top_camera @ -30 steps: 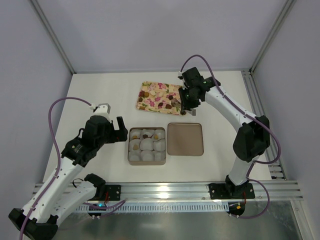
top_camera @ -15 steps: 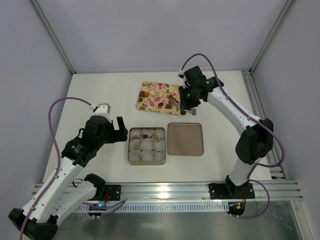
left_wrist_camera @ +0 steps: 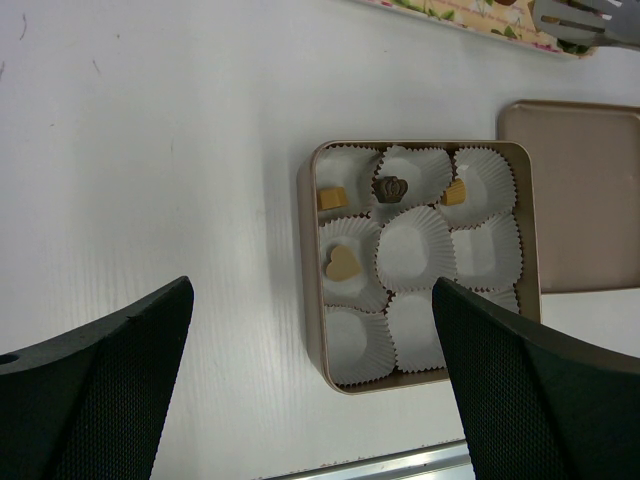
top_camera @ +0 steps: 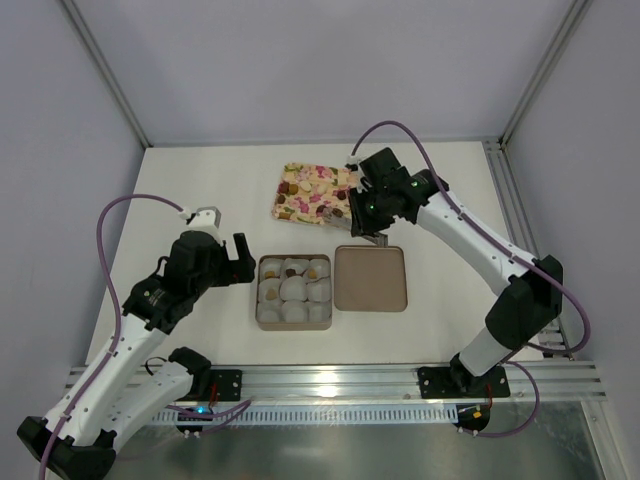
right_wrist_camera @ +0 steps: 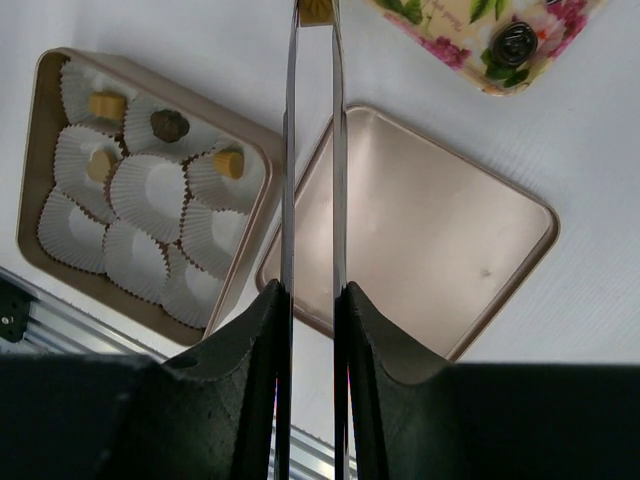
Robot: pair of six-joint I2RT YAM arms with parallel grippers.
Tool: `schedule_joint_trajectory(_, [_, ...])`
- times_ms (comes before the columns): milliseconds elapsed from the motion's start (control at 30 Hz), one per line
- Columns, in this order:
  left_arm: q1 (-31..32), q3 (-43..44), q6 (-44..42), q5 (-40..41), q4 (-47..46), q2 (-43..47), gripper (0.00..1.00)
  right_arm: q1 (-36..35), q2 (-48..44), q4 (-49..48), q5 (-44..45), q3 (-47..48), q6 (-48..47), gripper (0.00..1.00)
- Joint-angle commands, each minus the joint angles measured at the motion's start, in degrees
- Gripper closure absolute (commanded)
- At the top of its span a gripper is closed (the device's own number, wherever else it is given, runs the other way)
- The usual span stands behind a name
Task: Pack the chocolate
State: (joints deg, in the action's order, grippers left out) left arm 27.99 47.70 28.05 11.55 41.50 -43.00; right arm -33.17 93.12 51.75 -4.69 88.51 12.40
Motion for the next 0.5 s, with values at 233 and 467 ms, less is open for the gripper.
schedule_joint_trajectory(233, [-0.2, -0.1, 0.1, 0.4, -0.4, 0.4, 0.00, -11.4, -10.1, -1.5, 0.0, -6.3, 4.2, 0.70])
schedule_joint_trajectory(467, [-0.2, -0.2, 0.1, 0.4, -0.4, 0.5, 0.00, -20.0, -10.9, -2.4, 1.3, -10.1, 7.1, 0.70])
